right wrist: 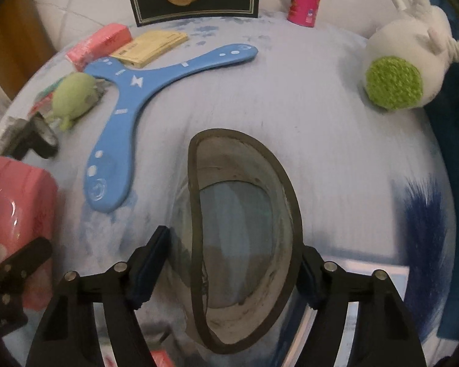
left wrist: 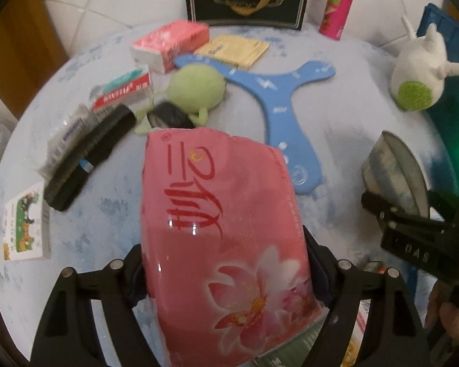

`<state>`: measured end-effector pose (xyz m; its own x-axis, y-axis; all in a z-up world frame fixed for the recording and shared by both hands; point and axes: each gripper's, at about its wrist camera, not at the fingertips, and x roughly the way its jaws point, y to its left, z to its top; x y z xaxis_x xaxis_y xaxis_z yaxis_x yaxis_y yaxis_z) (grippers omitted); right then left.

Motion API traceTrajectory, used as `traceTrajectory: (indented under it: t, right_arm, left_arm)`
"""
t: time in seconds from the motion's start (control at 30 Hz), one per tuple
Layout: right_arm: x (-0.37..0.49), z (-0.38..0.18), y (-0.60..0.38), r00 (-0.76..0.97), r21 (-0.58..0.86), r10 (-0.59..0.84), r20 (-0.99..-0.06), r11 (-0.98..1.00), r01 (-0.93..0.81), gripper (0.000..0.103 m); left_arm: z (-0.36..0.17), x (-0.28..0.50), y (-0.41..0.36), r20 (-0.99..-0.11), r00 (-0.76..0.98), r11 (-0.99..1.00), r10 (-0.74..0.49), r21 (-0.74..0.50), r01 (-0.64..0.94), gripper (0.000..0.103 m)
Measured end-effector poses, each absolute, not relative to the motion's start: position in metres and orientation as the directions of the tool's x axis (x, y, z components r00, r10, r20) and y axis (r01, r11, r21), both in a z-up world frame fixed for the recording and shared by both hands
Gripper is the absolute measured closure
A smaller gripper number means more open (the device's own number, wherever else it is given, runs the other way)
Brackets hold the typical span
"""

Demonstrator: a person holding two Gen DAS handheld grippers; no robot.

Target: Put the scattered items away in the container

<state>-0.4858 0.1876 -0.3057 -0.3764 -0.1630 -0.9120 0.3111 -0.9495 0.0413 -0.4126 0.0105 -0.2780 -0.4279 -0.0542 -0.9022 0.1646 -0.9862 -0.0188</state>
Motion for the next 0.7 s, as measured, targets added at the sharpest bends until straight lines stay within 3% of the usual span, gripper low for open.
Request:
traceTrajectory:
  t: [0.3,0.7]
  right_arm:
    - [-0.44,-0.23,0.211,-0.461,0.082,-0.24,-0.854,-0.938,0.337,0.03]
    - [-0.4,-0.151,0.262,-0.551,0.027,-0.25,-0.796,-0.924,0.381,0.03]
  left_arm:
    - [-0.218,-0.384,0.029,-0.857,-0.513,-0.989,-0.054,-0.026,0.146,0.021]
    - [-0.16,-0.349,0.084,-0.832,-0.553,-0.991,-0.048,-0.03,0.13,0.021]
